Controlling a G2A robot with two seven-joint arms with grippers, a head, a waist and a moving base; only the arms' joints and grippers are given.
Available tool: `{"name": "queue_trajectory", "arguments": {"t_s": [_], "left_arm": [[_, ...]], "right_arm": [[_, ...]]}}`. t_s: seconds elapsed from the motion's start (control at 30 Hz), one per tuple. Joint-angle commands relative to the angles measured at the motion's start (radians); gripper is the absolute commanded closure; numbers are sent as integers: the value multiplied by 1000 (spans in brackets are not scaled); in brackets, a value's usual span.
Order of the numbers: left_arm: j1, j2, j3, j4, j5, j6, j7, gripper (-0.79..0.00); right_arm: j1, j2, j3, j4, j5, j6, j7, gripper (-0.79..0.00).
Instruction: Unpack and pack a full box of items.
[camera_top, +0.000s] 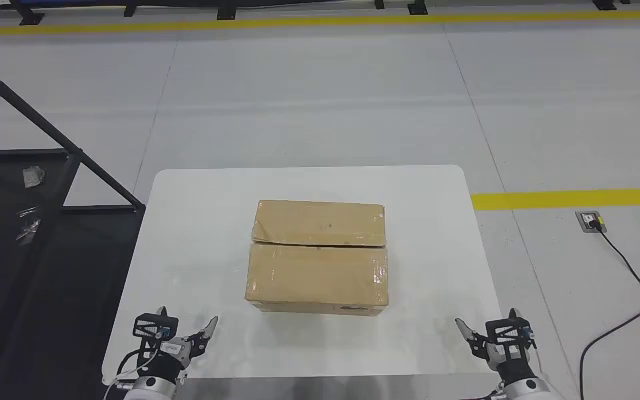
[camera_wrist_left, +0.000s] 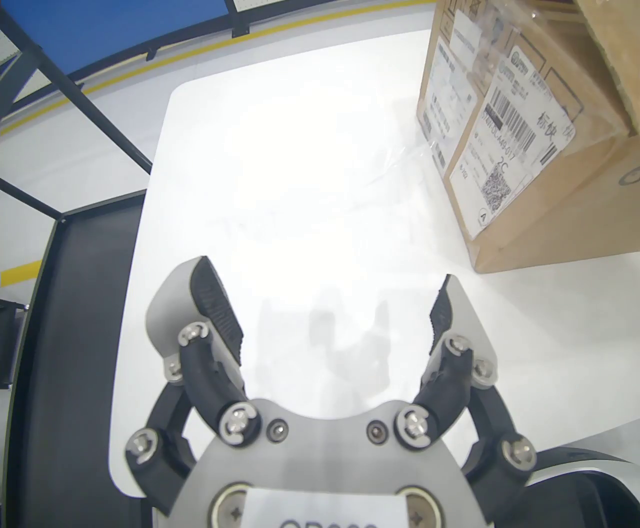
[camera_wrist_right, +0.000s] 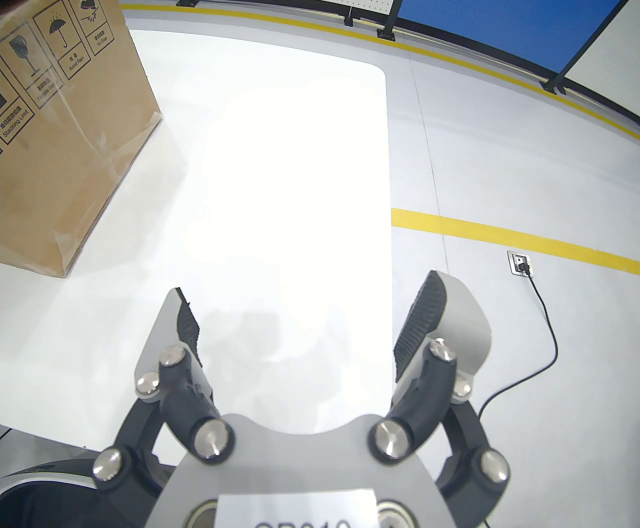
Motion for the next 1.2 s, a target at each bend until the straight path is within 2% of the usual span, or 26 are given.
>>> {"name": "queue_trajectory", "arguments": {"t_s": [0.0, 0.3, 0.4, 0.47, 0.53, 0.73, 0.83, 0.87, 1.17], "left_arm": [[0, 0, 0, 0, 0, 0, 0, -784], [-5, 0, 0, -6, 1, -10, 8, -785], [-13, 1, -8, -10, -54, -96, 57, -785], [-27, 1, -23, 2, -93, -126, 69, -785], [-37, 2, -28, 12, -152, -207, 92, -785], [-75, 2, -53, 48, -290, -311, 91, -785], [-75, 5, -72, 47, -280, -342, 110, -785], [-75, 5, -72, 47, -280, -342, 110, -785], [-75, 5, -72, 47, -280, -342, 110, -785]], "right_arm": [[0, 0, 0, 0, 0, 0, 0, -784], [0, 0, 0, 0, 0, 0, 0, -785], [9, -2, -13, -25, -7, -15, -13, -785], [15, -6, -21, -43, 47, -18, -20, -785], [27, -8, -20, -60, 104, -51, -18, -785], [69, -8, -29, -124, 204, -172, 40, -785], [76, -11, -30, -163, 112, -58, 49, -785], [74, -11, -30, -169, 91, -48, 52, -785], [74, -11, -30, -169, 91, -48, 52, -785]]}}
